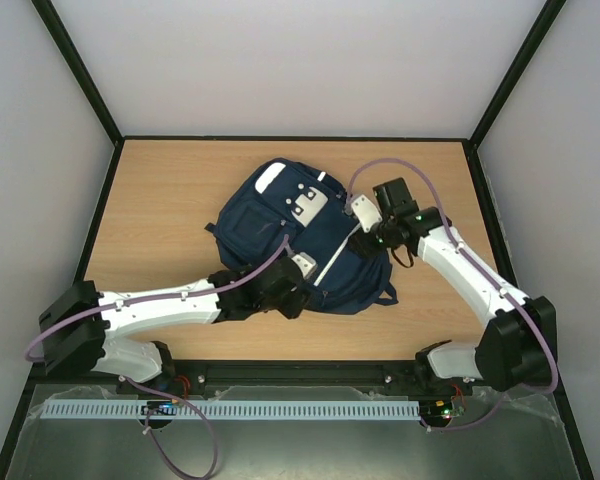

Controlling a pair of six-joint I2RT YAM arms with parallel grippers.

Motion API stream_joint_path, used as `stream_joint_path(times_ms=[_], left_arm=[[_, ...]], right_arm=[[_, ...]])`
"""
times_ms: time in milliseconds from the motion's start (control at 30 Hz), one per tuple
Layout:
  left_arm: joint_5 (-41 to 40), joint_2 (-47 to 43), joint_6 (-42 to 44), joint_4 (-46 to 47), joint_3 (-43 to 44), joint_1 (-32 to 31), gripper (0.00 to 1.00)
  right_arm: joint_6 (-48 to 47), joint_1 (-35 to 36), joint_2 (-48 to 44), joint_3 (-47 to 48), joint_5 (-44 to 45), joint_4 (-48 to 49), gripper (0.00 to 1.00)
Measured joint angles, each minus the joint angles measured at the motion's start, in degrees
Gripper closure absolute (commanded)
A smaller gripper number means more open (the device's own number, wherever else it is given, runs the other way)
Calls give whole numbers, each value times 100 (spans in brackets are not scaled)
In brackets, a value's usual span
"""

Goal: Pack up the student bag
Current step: Zip the student bag at the center of the board.

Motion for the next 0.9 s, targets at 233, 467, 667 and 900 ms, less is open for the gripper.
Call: stream_joint_path(times_ms=[233,467,667,900], left_arm=[[-549,103,-127,98,-516,393,41],[-627,166,-293,319,-903,396,43],[-442,166,-459,730,-1390,369,43],[-286,295,-527,1244,-1473,243,44]], right_arm=[[-208,0,-216,-1099,328,-295,50],[-214,0,470,-1231,505,-214,55],[-129,-13,1458,-328,605,-448,57],[-44,-28,2118,518,857,-190,56]])
